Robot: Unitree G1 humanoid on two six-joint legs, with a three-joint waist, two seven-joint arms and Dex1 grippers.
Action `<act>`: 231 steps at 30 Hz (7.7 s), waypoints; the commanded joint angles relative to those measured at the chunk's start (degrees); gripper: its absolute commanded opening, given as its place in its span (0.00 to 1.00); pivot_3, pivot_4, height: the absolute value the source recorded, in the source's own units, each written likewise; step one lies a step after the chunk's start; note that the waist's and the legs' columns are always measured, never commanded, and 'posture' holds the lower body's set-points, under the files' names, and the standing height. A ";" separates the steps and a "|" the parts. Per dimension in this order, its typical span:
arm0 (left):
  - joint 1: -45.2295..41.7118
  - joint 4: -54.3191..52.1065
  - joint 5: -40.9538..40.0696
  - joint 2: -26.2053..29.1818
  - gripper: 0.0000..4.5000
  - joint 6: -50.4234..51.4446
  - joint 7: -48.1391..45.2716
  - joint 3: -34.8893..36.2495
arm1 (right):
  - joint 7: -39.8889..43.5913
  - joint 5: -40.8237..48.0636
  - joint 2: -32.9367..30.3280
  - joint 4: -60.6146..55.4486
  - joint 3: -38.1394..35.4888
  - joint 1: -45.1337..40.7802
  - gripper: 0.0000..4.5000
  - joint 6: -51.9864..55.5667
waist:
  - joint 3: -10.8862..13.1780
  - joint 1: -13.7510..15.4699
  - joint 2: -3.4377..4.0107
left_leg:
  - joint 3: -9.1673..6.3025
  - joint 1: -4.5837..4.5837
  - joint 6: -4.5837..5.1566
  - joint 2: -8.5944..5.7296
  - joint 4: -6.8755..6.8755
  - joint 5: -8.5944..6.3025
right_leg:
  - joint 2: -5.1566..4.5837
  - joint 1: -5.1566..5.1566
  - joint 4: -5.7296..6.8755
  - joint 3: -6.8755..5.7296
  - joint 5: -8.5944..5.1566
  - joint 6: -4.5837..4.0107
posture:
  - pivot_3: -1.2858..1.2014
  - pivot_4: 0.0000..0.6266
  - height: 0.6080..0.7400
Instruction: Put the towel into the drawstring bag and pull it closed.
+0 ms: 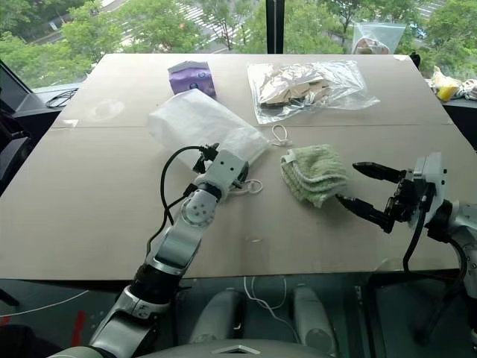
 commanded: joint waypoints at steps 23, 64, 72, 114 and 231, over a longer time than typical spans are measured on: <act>1.43 -1.44 8.90 1.21 0.99 -1.87 -5.37 -0.81 | -2.18 -0.52 0.68 -1.97 -1.01 -1.11 1.00 -2.33 | 0.00 0.03 0.00 | 0.01 -0.01 0.00 -0.01 0.02 0.00 | -0.02 0.00 0.00 0.00 0.01 0.02 | 0.52 0.24 1.00; -4.12 11.75 13.44 -0.51 0.39 -9.73 11.39 5.67 | -3.17 -2.94 2.48 -0.73 -0.96 -1.35 1.00 -4.86 | -0.01 0.19 0.00 | 0.01 -0.02 0.00 -0.01 0.02 0.00 | -0.03 0.01 0.01 0.00 0.06 0.09 | 0.52 0.24 1.00; -5.13 12.08 13.02 -0.99 0.01 -9.73 12.28 6.29 | -3.79 -3.65 2.46 0.16 -0.49 -2.31 1.00 -5.78 | -0.01 0.15 0.00 | 0.00 -0.01 0.00 -0.02 0.02 0.00 | -0.03 0.01 0.01 0.00 0.07 0.10 | 0.52 0.24 1.00; -8.37 3.31 7.38 -4.86 0.00 -2.34 0.19 7.87 | -40.61 -26.04 21.22 8.96 24.22 -15.10 0.56 44.17 | -1.17 0.02 -0.63 | -0.17 1.17 -0.01 -0.03 -0.67 -0.01 | -0.05 1.12 -0.33 -0.13 -0.10 -0.17 | 0.52 0.24 1.00; -15.04 -5.14 -47.25 -4.40 0.00 19.47 -18.82 17.82 | -37.46 8.12 24.57 -11.90 15.11 -16.98 0.84 27.96 | -0.14 -0.36 0.10 | -0.15 -0.10 -0.01 0.00 -0.83 0.01 | 0.00 -0.27 -0.33 -0.12 -0.04 -0.09 | 0.52 0.24 1.00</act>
